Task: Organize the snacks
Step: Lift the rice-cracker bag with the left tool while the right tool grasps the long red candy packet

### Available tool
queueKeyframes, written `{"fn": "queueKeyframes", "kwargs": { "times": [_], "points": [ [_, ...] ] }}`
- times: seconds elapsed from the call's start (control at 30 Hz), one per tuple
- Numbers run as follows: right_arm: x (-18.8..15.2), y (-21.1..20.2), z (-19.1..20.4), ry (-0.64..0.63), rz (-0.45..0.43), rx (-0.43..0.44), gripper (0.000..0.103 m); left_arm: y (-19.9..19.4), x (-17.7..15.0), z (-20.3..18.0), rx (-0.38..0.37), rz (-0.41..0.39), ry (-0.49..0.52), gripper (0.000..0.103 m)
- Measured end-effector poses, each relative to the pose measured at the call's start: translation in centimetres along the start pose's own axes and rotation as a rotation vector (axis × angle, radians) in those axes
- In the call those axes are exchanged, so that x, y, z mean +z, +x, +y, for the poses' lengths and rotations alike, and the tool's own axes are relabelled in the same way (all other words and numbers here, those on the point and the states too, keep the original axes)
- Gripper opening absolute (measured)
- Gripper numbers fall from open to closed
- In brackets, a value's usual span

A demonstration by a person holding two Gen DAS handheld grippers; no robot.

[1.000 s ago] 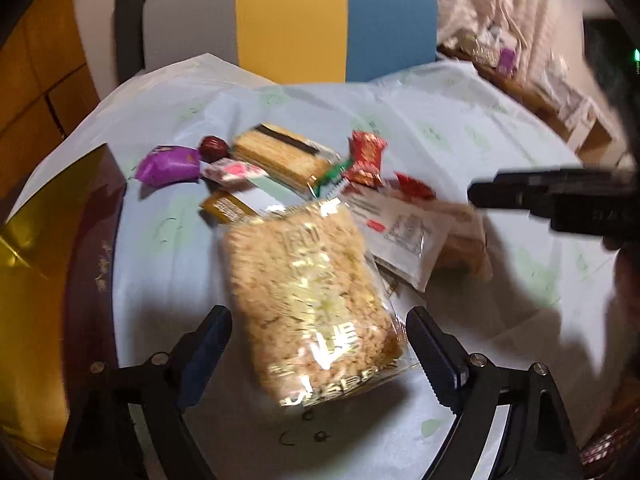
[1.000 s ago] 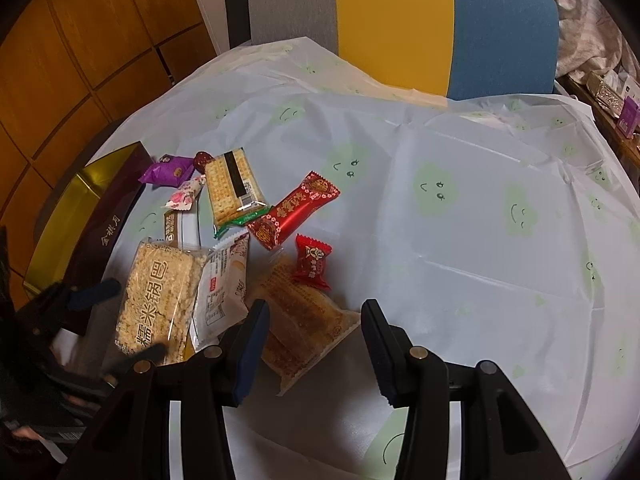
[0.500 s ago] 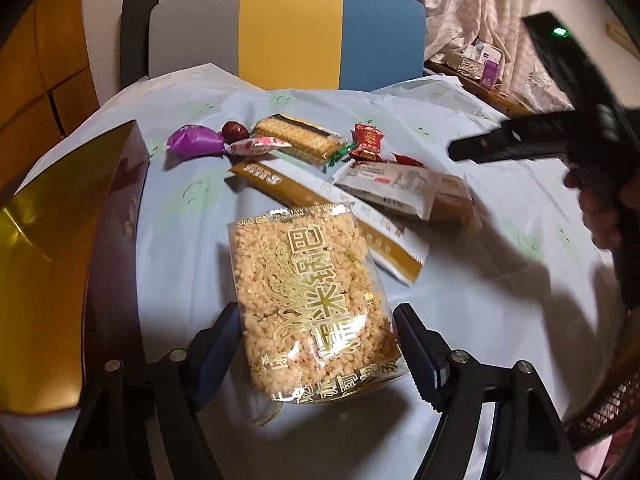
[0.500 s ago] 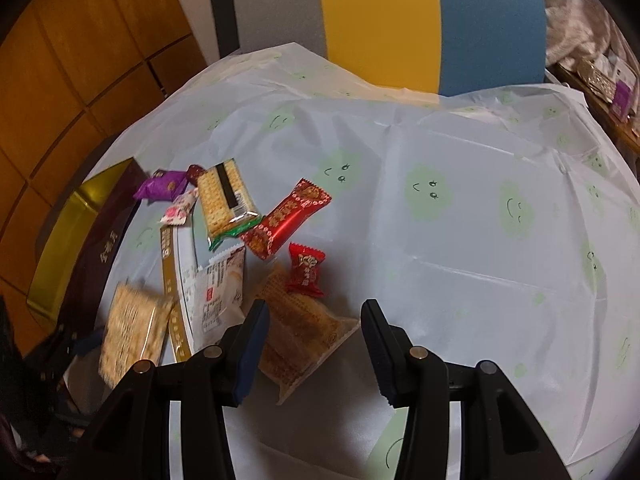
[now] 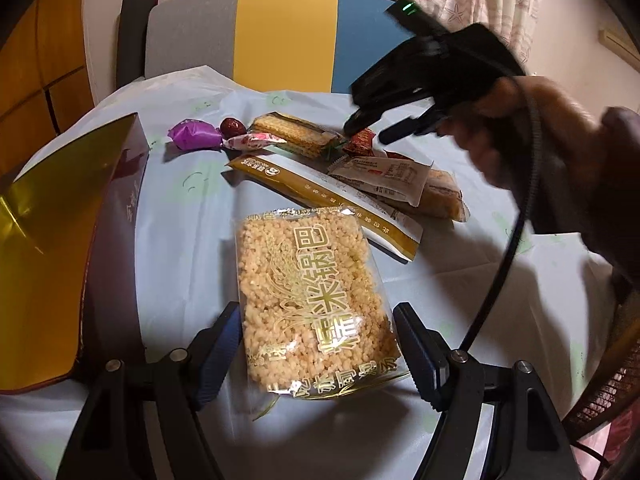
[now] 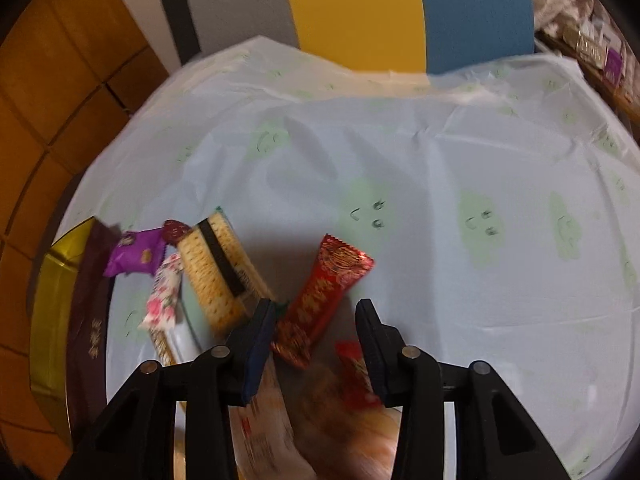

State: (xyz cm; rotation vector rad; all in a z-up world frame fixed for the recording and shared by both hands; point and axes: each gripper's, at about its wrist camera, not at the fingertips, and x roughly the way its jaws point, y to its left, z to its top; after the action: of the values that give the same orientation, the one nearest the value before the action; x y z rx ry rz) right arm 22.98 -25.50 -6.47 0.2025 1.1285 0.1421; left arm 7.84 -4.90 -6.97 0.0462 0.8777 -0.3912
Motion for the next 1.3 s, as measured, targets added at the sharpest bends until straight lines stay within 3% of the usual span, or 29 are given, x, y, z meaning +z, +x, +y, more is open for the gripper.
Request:
{"fn": "queueKeyframes", "kwargs": {
  "times": [0.07, 0.2, 0.43, 0.63, 0.77, 0.8, 0.83, 0.87, 0.93, 1.0, 1.07, 1.1, 1.13, 1.2, 1.3],
  "points": [
    [0.2, 1.5, 0.0, 0.014, 0.041, -0.035, 0.039, -0.1, -0.1, 0.0, -0.005, -0.002, 0.000, 0.075],
    [-0.1, 1.6, 0.0, 0.019, 0.028, -0.037, 0.025, -0.1, -0.1, 0.2, -0.020, -0.009, 0.004, 0.074],
    [-1.2, 1.3, -0.5, -0.024, 0.036, -0.044, 0.023, -1.3, 0.0, 0.3, -0.064, -0.021, -0.009, 0.073],
    [-1.4, 1.6, 0.2, -0.063, 0.045, -0.081, 0.023, -4.1, 1.2, 0.9, -0.098, -0.071, -0.039, 0.065],
    [-1.3, 1.7, 0.5, -0.072, 0.037, -0.091, 0.023, -5.8, 2.1, 2.5, -0.134, -0.090, -0.115, 0.058],
    [-1.3, 1.7, 0.6, -0.072, 0.035, -0.091, 0.023, -6.4, 2.4, 3.0, -0.122, -0.105, -0.124, 0.030],
    [-1.4, 1.7, 0.6, -0.070, 0.034, -0.091, 0.023, -6.7, 2.7, 3.4, -0.139, -0.100, -0.137, 0.015],
    [-1.4, 1.6, 0.7, -0.071, 0.034, -0.090, 0.023, -7.1, 3.0, 3.8, -0.148, -0.110, -0.153, 0.011],
    [-1.5, 1.6, 0.9, -0.078, 0.035, -0.097, 0.023, -7.8, 3.7, 4.1, -0.132, -0.131, -0.141, 0.011],
    [-1.4, 1.6, 0.9, -0.076, 0.037, -0.098, 0.023, -7.3, 4.0, 4.4, -0.131, -0.095, -0.137, 0.015],
    [-1.3, 1.6, 0.8, -0.074, 0.036, -0.097, 0.023, -6.5, 3.7, 3.8, -0.109, -0.061, -0.108, 0.036],
    [-1.3, 1.6, 0.8, -0.074, 0.035, -0.097, 0.023, -6.6, 3.3, 3.6, -0.111, -0.061, -0.094, 0.056],
    [-1.3, 1.6, 0.8, -0.074, 0.034, -0.097, 0.023, -6.6, 3.1, 3.3, -0.135, -0.059, -0.083, 0.068],
    [-1.3, 1.5, 0.7, -0.072, 0.031, -0.095, 0.023, -6.3, 2.9, 2.7, -0.153, -0.048, -0.065, 0.073],
    [-1.3, 1.5, 0.5, -0.075, 0.031, -0.086, 0.023, -4.5, 2.8, 1.4, -0.083, 0.015, 0.030, 0.073]
  ]
}}
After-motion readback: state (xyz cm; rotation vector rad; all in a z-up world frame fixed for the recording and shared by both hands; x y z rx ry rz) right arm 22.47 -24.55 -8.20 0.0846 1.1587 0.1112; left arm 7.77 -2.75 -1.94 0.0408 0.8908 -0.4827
